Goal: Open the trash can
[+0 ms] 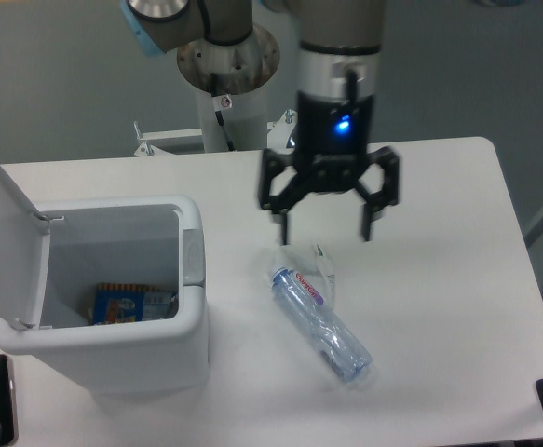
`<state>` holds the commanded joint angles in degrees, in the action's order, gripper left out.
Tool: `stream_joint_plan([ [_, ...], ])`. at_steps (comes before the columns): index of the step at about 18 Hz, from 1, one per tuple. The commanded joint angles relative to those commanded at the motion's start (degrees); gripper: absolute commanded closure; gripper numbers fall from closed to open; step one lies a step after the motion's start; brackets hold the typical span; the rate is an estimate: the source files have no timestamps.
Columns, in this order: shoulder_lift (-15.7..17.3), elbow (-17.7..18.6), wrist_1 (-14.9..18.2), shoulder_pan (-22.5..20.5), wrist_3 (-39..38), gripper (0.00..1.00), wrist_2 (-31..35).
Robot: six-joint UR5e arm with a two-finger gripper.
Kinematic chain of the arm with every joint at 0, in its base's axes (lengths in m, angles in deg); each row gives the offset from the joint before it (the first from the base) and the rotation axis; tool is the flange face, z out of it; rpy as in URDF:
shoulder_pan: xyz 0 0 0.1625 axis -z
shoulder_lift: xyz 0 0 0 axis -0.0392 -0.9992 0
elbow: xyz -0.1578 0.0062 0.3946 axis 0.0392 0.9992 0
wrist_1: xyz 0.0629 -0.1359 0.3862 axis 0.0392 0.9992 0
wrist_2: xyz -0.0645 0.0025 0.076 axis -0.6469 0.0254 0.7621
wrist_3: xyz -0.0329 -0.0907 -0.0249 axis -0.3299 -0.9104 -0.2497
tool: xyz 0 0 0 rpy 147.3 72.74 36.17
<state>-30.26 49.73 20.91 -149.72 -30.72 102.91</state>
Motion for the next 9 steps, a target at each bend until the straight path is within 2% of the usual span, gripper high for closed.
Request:
stream_joint_plan([
  [3,1.0,2.5,2.5,-0.7,12.3,0.0,6.5],
  [7,2.1,3.6,4.3,-4.2,23.6,0.0,7.6],
  [9,2.8,4.6,4.8,-6.1,31.9,0.0,8.6],
])
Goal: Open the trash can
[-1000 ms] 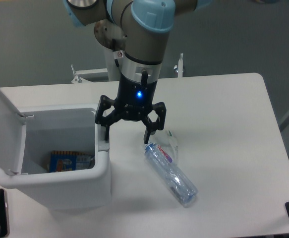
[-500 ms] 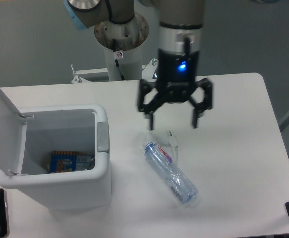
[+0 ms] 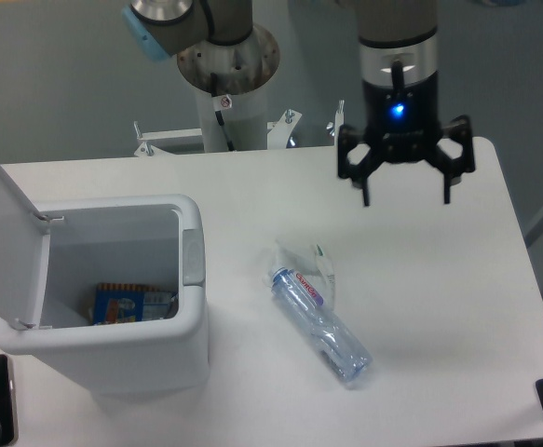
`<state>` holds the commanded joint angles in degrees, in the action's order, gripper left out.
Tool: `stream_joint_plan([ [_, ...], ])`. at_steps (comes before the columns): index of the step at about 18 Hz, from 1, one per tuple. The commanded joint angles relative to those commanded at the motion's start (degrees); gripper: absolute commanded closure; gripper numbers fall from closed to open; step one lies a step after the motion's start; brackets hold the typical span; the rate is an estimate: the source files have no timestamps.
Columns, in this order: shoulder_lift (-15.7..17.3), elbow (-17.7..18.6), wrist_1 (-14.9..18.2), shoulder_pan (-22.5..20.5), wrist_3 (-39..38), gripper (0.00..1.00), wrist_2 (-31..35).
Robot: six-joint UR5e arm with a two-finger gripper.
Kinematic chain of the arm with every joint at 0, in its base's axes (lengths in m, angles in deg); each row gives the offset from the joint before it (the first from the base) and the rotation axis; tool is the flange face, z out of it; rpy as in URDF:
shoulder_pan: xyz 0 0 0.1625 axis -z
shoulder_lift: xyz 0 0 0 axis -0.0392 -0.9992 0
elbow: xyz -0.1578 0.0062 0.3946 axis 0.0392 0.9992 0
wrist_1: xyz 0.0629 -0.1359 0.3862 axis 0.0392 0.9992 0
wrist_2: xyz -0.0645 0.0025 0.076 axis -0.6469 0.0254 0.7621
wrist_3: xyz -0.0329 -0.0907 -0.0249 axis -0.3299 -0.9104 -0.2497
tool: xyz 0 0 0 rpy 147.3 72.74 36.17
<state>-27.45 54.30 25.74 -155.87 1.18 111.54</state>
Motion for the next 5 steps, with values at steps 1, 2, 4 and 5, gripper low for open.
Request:
stream_joint_plan([
  [1,0.1,0.1,0.1,-0.7,3.2,0.0,0.0],
  [2,0.1,0.1,0.1,-1.0,4.9,0.0,0.0],
  [4,0.2,0.1,-0.1,-1.2,5.2,0.0,0.2],
  [5,0.2,0.1,-0.2,-1.2,5.2,0.0,0.1],
])
